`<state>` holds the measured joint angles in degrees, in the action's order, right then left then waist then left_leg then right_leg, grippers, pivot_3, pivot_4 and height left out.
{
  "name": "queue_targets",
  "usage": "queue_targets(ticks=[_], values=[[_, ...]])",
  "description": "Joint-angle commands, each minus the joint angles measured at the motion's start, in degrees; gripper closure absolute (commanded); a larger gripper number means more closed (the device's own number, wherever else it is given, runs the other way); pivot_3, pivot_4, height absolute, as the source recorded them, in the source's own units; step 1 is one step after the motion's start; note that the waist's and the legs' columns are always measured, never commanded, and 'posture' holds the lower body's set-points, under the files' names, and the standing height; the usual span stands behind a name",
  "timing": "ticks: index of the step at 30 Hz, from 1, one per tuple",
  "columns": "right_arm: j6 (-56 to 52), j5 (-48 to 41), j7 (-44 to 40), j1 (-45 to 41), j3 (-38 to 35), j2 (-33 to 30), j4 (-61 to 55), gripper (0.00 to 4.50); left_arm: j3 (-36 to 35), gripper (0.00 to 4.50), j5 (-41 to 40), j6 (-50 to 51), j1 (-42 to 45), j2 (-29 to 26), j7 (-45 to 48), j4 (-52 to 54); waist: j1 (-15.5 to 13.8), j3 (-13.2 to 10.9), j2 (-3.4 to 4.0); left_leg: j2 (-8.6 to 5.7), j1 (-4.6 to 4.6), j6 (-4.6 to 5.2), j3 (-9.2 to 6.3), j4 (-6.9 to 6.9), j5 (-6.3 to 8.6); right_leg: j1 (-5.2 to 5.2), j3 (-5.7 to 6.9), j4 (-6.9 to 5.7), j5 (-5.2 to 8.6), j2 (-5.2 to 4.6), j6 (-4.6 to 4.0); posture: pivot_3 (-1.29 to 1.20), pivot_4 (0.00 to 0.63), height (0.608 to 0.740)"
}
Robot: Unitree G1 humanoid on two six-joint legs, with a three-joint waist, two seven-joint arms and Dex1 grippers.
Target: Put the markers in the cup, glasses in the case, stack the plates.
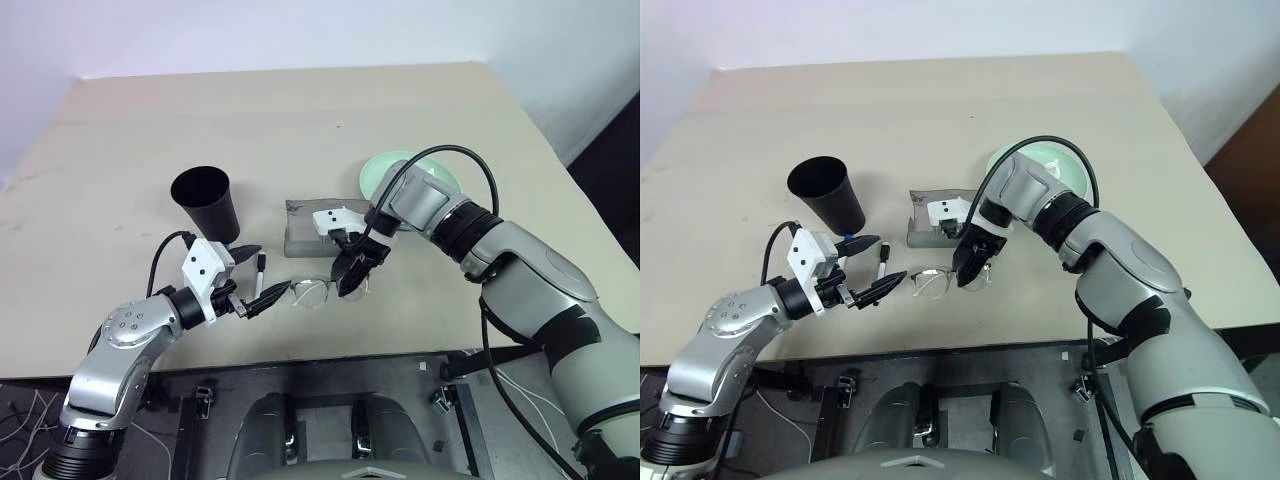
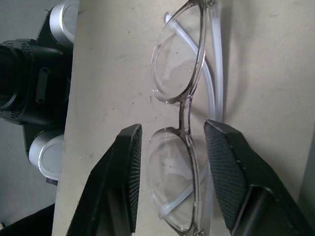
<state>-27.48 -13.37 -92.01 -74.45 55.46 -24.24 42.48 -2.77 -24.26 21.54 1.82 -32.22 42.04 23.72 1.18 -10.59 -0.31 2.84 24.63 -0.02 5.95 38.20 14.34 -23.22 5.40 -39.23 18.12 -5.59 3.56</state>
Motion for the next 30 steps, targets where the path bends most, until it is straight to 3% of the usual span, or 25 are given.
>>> queue_targets(ticks=[1, 5, 10, 19, 23, 30], values=[[-2.5, -1.9, -0.5, -2.3, -0.5, -0.1, -1.9, 2.46, 0.4, 0.00, 0.5, -1.2, 0.5, 0.2, -0.1, 0.5, 0.0, 0.0, 0.00, 0.00, 0.00, 0.00, 0.00, 0.00, 0.00, 0.00, 0.00, 0.00, 0.00, 0.00, 0.00, 0.00, 0.150, 0.701], [-3.4, -2.0, -0.5, -2.6, -0.3, 0.3, -2.0, 2.46, 0.6, 0.00, 1.1, -1.4, 1.3, 0.3, -0.3, -0.3, 0.0, 0.0, 0.00, 0.00, 0.01, 0.00, 0.00, -0.01, 0.00, -0.02, 0.00, 0.00, 0.00, 0.00, -0.01, 0.00, 0.150, 0.701], [-4.1, -2.5, -0.5, -2.6, -0.2, 0.3, -2.6, 3.70, 0.9, 0.00, 1.5, -1.8, 0.6, 0.7, -0.3, -0.3, 0.0, 0.0, 0.00, 0.00, 0.04, 0.01, 0.00, -0.01, 0.00, -0.04, 0.00, 0.02, 0.00, -0.01, -0.01, 0.00, 0.150, 0.701], [-5.5, -1.0, -0.5, -2.5, -1.1, 1.8, -1.7, 3.70, 0.9, 0.00, 2.0, -2.3, 0.2, 0.6, -0.6, -0.6, 0.0, 0.0, 0.00, 0.00, 0.08, 0.01, 0.00, -0.01, 0.00, -0.08, 0.00, 0.01, -0.01, 0.00, -0.02, 0.00, 0.150, 0.701], [-6.4, -0.7, -0.5, -2.7, -0.9, 2.0, -1.7, 4.47, 1.0, 0.00, 2.0, -2.5, 0.1, 1.0, -0.6, -0.8, 0.0, 0.0, 0.00, 0.00, 0.08, 0.01, 0.00, -0.01, 0.00, -0.09, 0.00, 0.02, -0.01, 0.00, -0.02, 0.00, 0.150, 0.701], [-6.5, -1.4, -0.5, -3.2, -0.3, 0.5, -2.1, 4.47, 0.7, 0.00, 1.9, -2.7, 1.2, 1.6, -0.6, -2.3, 0.0, 0.0, 0.00, 0.00, 0.08, 0.00, -0.01, -0.01, 0.00, -0.09, 0.01, 0.02, -0.03, 0.00, -0.05, 0.00, 0.150, 0.701]])
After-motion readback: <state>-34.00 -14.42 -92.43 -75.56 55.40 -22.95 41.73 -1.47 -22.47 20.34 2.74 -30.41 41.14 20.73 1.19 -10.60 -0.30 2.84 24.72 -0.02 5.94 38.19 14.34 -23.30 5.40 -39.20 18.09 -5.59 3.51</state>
